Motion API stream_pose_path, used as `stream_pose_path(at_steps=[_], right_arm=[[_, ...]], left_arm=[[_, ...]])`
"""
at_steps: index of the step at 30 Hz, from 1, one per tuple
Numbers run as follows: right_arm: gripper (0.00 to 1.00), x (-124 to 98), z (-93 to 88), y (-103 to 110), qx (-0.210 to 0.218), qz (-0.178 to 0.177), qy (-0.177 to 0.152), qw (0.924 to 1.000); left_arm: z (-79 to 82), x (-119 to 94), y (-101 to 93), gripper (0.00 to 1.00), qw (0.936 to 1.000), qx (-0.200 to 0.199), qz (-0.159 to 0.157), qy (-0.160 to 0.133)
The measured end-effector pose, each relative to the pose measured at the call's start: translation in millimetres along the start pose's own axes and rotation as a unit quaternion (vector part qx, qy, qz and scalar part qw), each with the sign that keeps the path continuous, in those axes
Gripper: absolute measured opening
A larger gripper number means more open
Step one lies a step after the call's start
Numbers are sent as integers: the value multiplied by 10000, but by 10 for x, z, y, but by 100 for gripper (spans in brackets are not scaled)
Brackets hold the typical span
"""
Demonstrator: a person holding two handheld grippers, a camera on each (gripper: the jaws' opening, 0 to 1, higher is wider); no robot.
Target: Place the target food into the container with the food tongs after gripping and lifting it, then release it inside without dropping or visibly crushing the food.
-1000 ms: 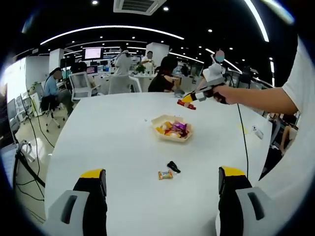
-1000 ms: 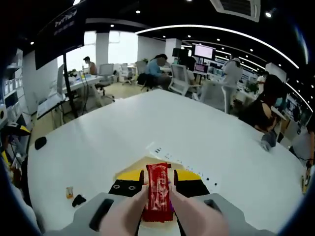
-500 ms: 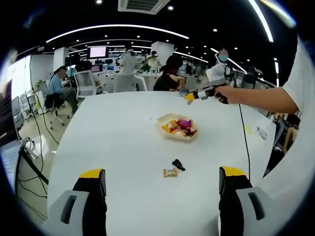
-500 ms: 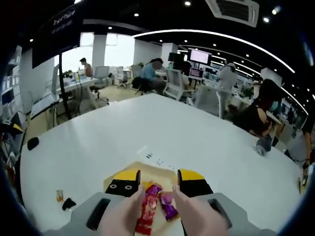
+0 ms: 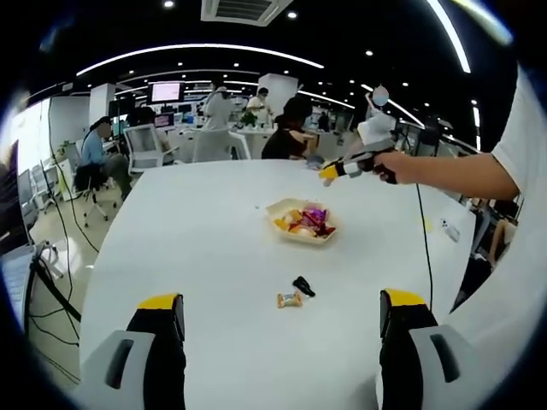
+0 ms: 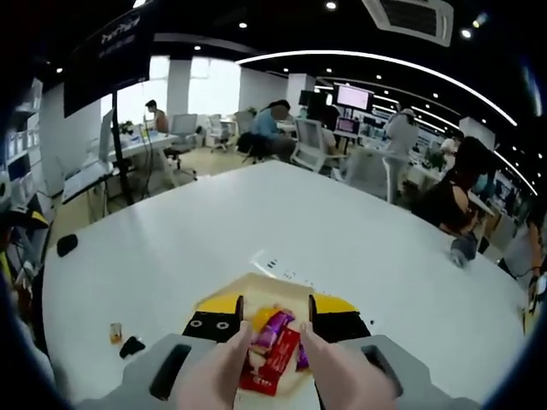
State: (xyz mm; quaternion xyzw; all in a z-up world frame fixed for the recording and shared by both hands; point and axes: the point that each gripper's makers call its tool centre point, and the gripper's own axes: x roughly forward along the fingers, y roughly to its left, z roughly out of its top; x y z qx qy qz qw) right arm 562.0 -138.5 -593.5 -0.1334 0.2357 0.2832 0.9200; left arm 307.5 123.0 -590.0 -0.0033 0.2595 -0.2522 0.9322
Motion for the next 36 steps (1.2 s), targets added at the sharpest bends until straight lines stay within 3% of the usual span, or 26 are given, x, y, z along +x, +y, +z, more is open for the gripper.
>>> stream_pose_path(at_steps=[9,12,14,21,25,28,31,36], right_arm=[[30,-219,8,-43,71,-118,-86,9999],[30,-472,-55,-21,101,-241,-144,9996],[30,-677,-147,75,210,-247,-223,9992],[30,-927,-356,420,461,-287,-288,9981],[30,-994,-402,678,559,-224,-413,9973],[30,-1032,-445,889,309,-272,-545,9977],[30,-1055,-539,1092,738,-90,-485,9961],[29,-1040,-673,1235,847,-92,-522,9950]], left_arm=[[-7,-36,-47,95,10000,38,-49,-55],[-1,-27,-100,95,9997,101,-189,-85],[8,-8,-122,95,9995,124,-265,-89],[68,97,-210,94,9973,296,-670,-10],[86,176,-236,95,9960,370,-815,-4],[53,245,-304,94,9939,477,-989,133],[49,244,-426,94,9911,584,-1183,153],[-6,251,-424,94,9912,559,-1192,169]])
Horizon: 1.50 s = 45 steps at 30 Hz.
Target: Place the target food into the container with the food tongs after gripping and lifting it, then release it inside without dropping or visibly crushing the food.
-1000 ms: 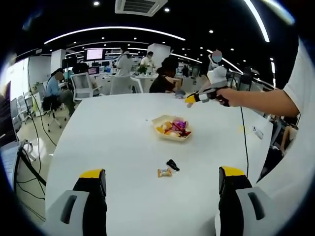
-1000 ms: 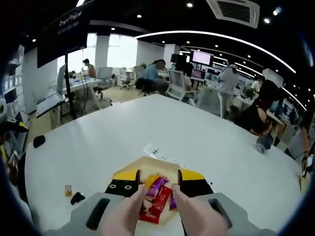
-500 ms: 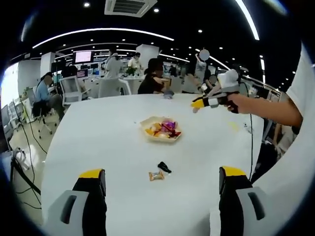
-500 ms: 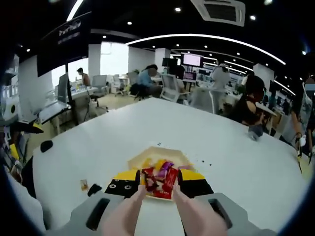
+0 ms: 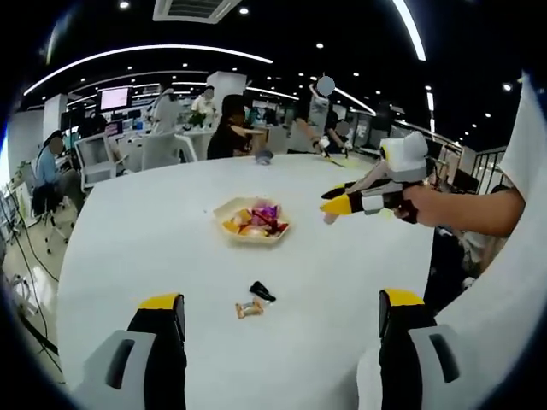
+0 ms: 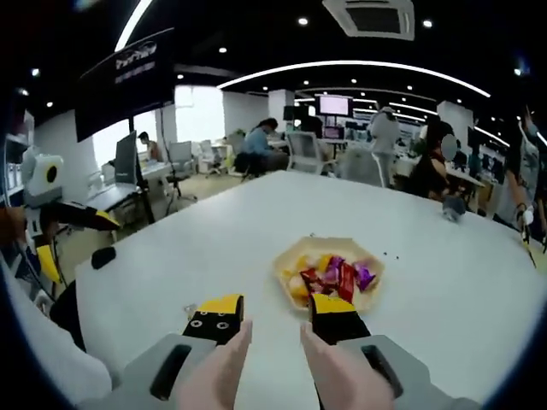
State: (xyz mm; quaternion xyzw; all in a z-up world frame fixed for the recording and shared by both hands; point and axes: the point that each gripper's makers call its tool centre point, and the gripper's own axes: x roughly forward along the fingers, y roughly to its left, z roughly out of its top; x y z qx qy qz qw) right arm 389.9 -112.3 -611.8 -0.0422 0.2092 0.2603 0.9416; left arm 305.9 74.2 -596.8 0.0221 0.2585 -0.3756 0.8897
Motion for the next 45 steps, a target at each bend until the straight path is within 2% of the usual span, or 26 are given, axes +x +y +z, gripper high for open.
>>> stream_pose_path(at_steps=[1,4,6,9,12,15,24,34,38,45], right_arm=[[29,13,-50,31,140,-1,53,9999],[30,15,-142,143,93,59,112,9999],[29,9,-215,223,57,107,115,9999],[29,7,-292,273,120,116,111,9998],[29,46,-371,303,151,142,220,9995],[29,51,-359,346,177,178,196,9995],[29,241,-366,582,-115,398,407,9983],[29,560,-386,786,-274,492,602,9966],[29,745,-426,867,-294,574,702,9954],[28,929,-495,958,-361,658,806,9939]], left_arm=[[-21,-15,-2,94,10000,-25,30,58],[-39,-76,-88,95,10000,-3,-11,61],[-114,-101,-127,95,9998,110,-51,159],[-217,-126,-97,95,9996,52,17,265],[-226,-144,-81,96,9996,-25,75,288],[-195,-166,-110,95,9998,9,60,202],[-309,-224,-111,95,9997,-126,64,193],[-354,-463,113,94,9993,-231,265,106],[-409,-585,236,94,9987,-299,405,85],[-502,-768,416,95,9969,-424,658,90]])
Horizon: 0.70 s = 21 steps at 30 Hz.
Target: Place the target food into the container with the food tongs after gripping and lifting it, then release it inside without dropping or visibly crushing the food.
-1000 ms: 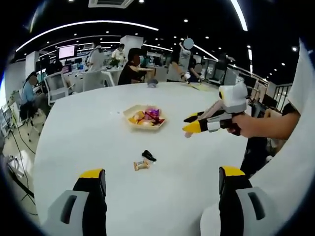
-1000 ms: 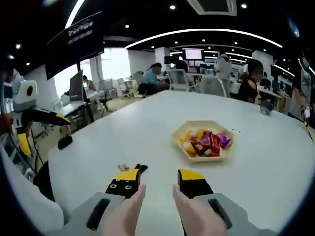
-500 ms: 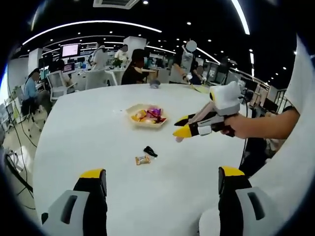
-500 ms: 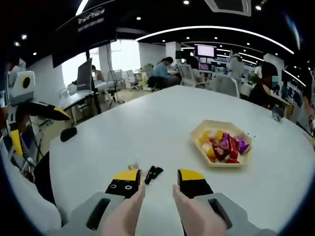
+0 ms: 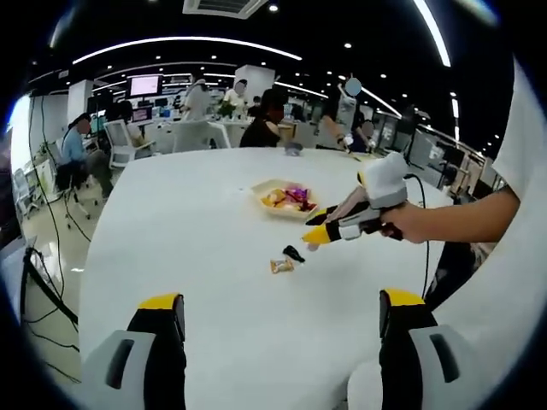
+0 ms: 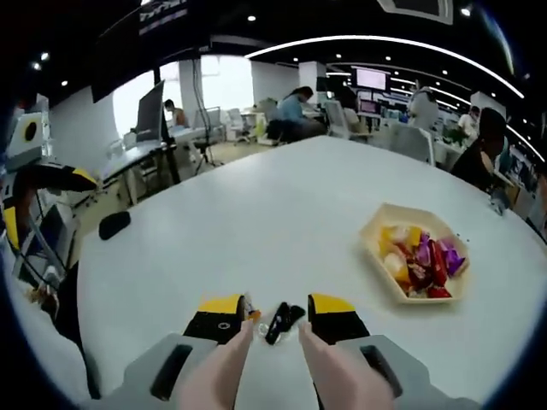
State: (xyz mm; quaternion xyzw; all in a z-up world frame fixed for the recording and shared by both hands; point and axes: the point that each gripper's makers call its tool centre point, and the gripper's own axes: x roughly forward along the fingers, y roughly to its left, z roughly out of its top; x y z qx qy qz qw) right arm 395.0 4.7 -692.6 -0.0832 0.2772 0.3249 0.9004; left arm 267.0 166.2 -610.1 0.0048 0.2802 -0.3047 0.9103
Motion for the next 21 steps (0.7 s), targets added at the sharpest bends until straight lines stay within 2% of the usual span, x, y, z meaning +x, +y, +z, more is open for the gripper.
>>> stream_pose_path(at_steps=[5,17,21], right_arm=[[28,149,-67,-11,14,-12,153,9999],[29,378,-211,-22,41,-163,416,9990],[29,424,-200,-24,-446,-305,402,9977]], left_arm=[[-45,-86,150,95,9997,-134,188,-4],[-69,-153,323,94,9990,-232,368,30],[-64,-174,368,94,9988,-251,423,28]])
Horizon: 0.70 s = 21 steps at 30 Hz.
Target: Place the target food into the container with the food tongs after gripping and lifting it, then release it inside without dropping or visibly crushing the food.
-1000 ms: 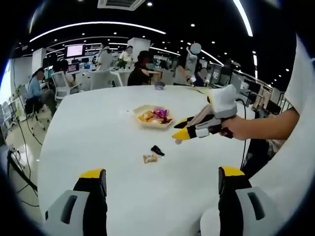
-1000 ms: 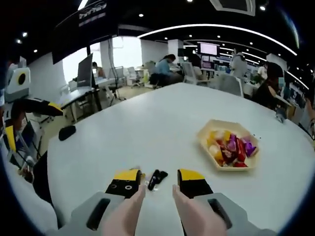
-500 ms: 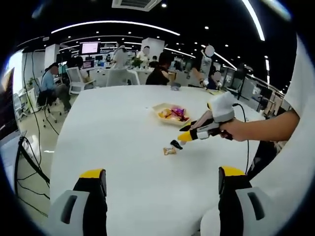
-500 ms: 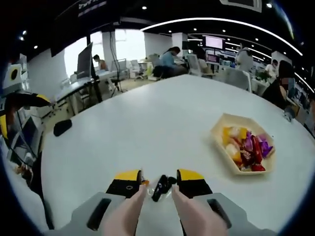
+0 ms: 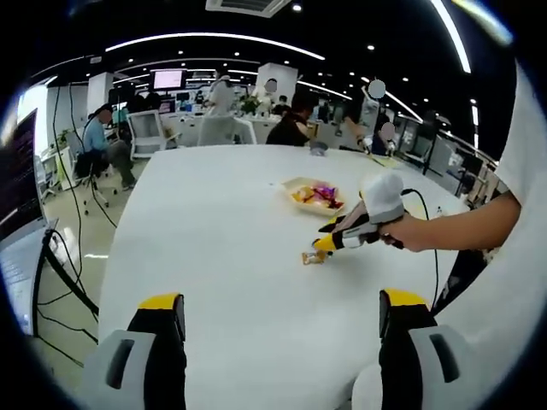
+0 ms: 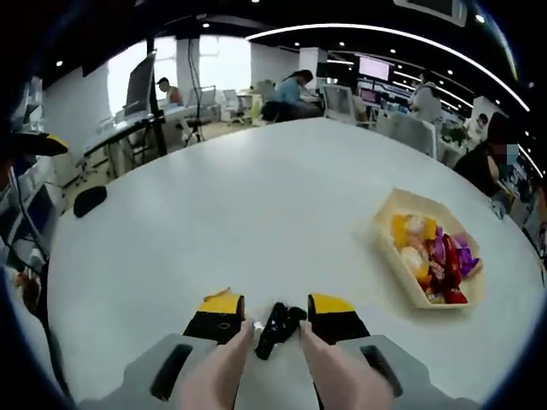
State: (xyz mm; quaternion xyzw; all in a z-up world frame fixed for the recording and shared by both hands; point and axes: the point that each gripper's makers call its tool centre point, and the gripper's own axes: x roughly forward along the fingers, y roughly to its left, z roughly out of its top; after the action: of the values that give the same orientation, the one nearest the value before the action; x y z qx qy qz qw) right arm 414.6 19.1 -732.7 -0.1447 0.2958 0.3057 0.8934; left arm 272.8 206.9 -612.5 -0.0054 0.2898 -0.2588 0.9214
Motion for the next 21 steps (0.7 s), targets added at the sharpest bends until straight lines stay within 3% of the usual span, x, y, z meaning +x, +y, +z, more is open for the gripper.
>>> stream_pose_path(at_steps=[6,11,21], right_arm=[[28,21,43,-28,-3,27,1,10000],[29,97,69,-132,-284,-84,-76,9995],[27,127,97,-112,-324,9,-196,9993]], left_arm=[[26,-22,50,94,10000,-8,70,-29],[57,-40,79,94,9999,-12,114,-58],[77,-52,62,94,9999,63,110,-38]])
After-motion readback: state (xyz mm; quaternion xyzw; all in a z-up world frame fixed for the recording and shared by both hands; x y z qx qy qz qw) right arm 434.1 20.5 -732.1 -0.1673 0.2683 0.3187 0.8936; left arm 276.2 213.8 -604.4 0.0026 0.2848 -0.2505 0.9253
